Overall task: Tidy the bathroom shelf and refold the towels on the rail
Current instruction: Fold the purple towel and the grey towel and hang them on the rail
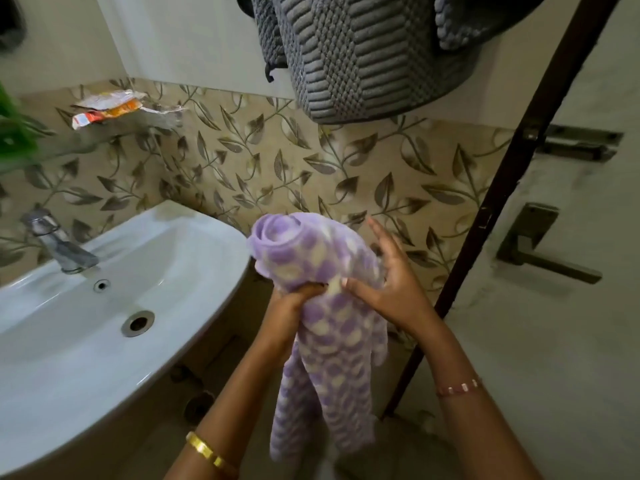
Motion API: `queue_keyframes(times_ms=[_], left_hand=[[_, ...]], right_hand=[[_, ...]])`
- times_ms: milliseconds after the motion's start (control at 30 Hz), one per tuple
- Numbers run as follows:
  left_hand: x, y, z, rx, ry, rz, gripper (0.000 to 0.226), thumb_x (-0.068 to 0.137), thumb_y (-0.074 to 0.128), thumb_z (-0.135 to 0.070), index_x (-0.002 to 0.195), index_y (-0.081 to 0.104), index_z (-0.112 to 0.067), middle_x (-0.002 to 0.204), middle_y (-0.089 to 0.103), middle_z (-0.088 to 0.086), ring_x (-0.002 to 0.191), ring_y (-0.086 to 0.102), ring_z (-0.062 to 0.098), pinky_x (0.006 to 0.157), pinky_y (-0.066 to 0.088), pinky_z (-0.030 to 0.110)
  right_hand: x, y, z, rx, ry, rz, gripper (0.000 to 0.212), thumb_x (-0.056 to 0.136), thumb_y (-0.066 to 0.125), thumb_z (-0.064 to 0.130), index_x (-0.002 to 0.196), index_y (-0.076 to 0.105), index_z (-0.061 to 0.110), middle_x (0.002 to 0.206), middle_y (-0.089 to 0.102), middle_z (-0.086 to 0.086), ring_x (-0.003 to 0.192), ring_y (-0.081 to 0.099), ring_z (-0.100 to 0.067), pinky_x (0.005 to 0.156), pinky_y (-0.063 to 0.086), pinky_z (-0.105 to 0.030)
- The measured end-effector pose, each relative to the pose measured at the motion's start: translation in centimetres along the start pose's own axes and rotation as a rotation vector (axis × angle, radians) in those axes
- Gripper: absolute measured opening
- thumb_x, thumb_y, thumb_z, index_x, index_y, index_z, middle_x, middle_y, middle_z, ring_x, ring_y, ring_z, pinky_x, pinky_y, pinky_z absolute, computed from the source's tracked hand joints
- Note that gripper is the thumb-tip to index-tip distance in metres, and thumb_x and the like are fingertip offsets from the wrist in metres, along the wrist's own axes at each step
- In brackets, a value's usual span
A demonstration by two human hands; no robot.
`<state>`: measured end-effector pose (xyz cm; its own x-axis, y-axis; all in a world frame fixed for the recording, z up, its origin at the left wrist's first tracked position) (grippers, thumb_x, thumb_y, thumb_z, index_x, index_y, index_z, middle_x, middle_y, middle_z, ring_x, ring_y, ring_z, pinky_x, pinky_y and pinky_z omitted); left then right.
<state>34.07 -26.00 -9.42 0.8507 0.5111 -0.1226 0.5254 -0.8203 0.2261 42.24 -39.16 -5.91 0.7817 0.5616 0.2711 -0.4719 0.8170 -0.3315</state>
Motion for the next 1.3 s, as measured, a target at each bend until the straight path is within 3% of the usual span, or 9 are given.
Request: queue_keyframes(times_ms=[100, 167, 400, 600, 733, 833, 1000, 1133, 1300], left_hand=[[-0.6, 0.6, 1.0, 0.075, -0.001, 0.029, 0.026, 0.081, 0.053, 0.012, 0.081, 0.055, -0.014, 0.064, 0.068, -0.008, 0.062, 0.065, -0.005, 0.069, 0.051, 0.023], [-1.0, 0.7, 1.0, 0.138, 0.065, 0.032, 0.035, 0.075, 0.059, 0.012, 0.088, 0.057, -0.021, 0.081, 0.066, -0.009, 0.068, 0.065, -0.003, 0.061, 0.051, 0.012], [-1.0, -2.1, 0.9, 0.161, 0.148, -0.072, 0.036, 0.058, 0.066, -0.001, 0.075, 0.065, -0.033, 0.08, 0.068, -0.012, 0.071, 0.062, -0.003, 0.067, 0.051, 0.015], [-1.4, -5.9, 0.4, 0.087, 0.173, -0.15, 0.039, 0.067, 0.063, 0.005, 0.086, 0.064, -0.029, 0.091, 0.068, -0.005, 0.08, 0.064, 0.001, 0.077, 0.052, 0.023], [-1.2, -7.7, 0.5, 0.104, 0.153, -0.106, 0.039, 0.067, 0.065, 0.009, 0.091, 0.067, -0.021, 0.095, 0.07, 0.004, 0.089, 0.066, 0.015, 0.081, 0.052, 0.031], [-1.0, -8.4, 0.5, 0.112, 0.137, 0.012, 0.04, 0.057, 0.068, -0.005, 0.093, 0.067, -0.024, 0.095, 0.07, -0.002, 0.088, 0.066, 0.009, 0.076, 0.054, 0.021], [-0.6, -9.8, -0.9, 0.154, 0.216, 0.062, 0.066, 0.064, 0.068, -0.012, 0.126, 0.045, -0.018, 0.125, 0.056, 0.002, 0.115, 0.055, 0.017, 0.096, 0.047, 0.033], [-1.0, -9.8, -4.1, 0.386, 0.447, 0.177, 0.088, 0.067, 0.065, -0.013, 0.142, 0.019, -0.022, 0.147, 0.026, -0.009, 0.133, 0.031, 0.001, 0.104, 0.032, 0.012], [-1.1, -7.7, -6.3, 0.659, 0.589, 0.323, 0.046, 0.063, 0.054, -0.008, 0.108, 0.06, -0.014, 0.113, 0.061, -0.002, 0.111, 0.055, 0.011, 0.095, 0.045, 0.021]], right_hand=[[-0.4, 0.4, 1.5, -0.142, -0.096, 0.026, 0.085, 0.07, 0.074, 0.019, 0.141, 0.028, 0.026, 0.149, 0.024, 0.004, 0.138, 0.023, -0.01, 0.114, 0.027, -0.036], [-0.6, 1.2, 2.1, -0.172, -0.13, 0.079, 0.084, 0.069, 0.074, 0.014, 0.141, 0.031, 0.025, 0.15, 0.027, 0.0, 0.139, 0.023, -0.014, 0.114, 0.027, -0.041], [-0.6, 2.4, 2.0, -0.424, -0.152, 0.021, 0.039, 0.065, 0.072, 0.014, 0.103, 0.062, 0.013, 0.108, 0.059, -0.005, 0.104, 0.049, -0.025, 0.091, 0.041, -0.037], [0.0, 6.0, 2.4, -0.592, -0.209, 0.108, 0.022, 0.065, 0.071, 0.016, 0.081, 0.059, 0.007, 0.106, 0.061, -0.007, 0.108, 0.048, -0.026, 0.095, 0.036, -0.036], [-0.1, 8.4, 3.4, -0.502, -0.221, 0.103, 0.019, 0.067, 0.066, 0.007, 0.067, 0.047, 0.011, 0.07, 0.049, 0.004, 0.074, 0.047, -0.019, 0.062, 0.035, -0.029], [-0.2, 9.0, 4.0, -0.455, -0.232, 0.042, 0.025, 0.068, 0.06, 0.001, 0.066, 0.041, 0.017, 0.065, 0.036, 0.011, 0.063, 0.038, -0.014, 0.052, 0.032, -0.031], [0.0, 10.7, 4.3, -0.523, -0.222, 0.088, 0.013, 0.071, 0.057, -0.001, 0.074, 0.057, 0.012, 0.078, 0.048, -0.002, 0.07, 0.047, -0.019, 0.056, 0.04, -0.033], [0.2, 11.3, 4.3, -0.513, -0.222, 0.13, 0.015, 0.073, 0.06, -0.004, 0.071, 0.066, 0.01, 0.076, 0.042, 0.005, 0.076, 0.049, -0.021, 0.06, 0.04, -0.032], [0.9, 10.4, 5.1, -0.523, -0.266, 0.152, 0.024, 0.07, 0.058, -0.013, 0.083, 0.072, 0.002, 0.077, 0.046, -0.003, 0.073, 0.046, -0.017, 0.06, 0.032, -0.018]])
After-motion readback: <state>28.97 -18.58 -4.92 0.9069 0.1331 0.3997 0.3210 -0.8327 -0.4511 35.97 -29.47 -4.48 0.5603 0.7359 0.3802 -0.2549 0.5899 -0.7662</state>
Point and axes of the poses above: each hand's wrist, its own x-axis towards the middle knuckle, its own y-axis out of the palm, z = x × y, the point moved 5 cm from there along x, towards the middle knuckle
